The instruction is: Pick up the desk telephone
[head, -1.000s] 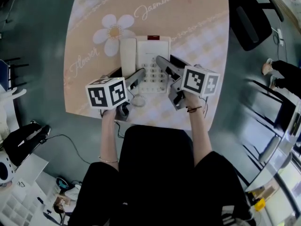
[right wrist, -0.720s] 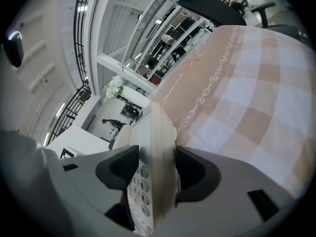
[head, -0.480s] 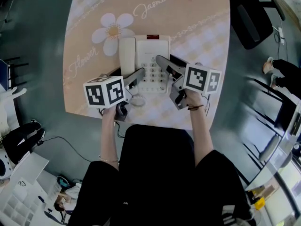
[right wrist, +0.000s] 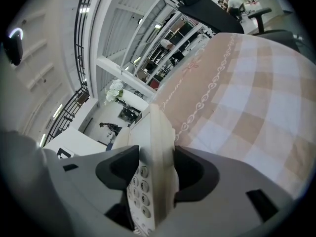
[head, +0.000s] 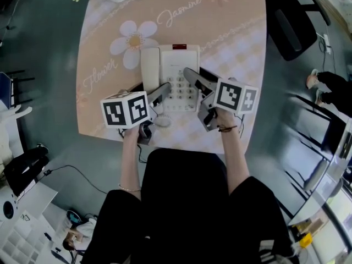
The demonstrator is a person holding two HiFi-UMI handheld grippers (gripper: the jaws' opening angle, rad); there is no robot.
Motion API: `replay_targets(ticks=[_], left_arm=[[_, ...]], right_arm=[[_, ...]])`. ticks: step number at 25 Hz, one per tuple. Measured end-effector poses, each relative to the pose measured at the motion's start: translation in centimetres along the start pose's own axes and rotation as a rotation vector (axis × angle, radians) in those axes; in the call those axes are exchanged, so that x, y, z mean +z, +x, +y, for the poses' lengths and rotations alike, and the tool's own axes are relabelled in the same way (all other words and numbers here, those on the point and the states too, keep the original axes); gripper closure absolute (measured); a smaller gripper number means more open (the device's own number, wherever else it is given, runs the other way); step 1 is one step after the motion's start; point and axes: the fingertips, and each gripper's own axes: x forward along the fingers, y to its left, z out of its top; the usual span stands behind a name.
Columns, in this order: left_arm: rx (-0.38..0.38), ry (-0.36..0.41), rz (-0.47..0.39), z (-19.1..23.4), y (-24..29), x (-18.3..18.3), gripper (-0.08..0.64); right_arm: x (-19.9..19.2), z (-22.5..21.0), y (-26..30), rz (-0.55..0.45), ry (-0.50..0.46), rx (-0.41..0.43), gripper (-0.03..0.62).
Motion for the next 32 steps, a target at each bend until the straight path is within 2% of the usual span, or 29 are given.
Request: replay_targets(ticks=[20,32], left_arm=[[-0.002,0.032,-0.062,-2.9,-3.8,0.4,0.233],[-0.010,0.058,-0.134,-5.9,-8.2,1.1,0.233]], right_arm=[[0.8,3.8,-3.3,-0.044,-0.061,0.024,0.380],[2.2,8.6,-6.6,-0.101,-0.132,0.063,0.380]])
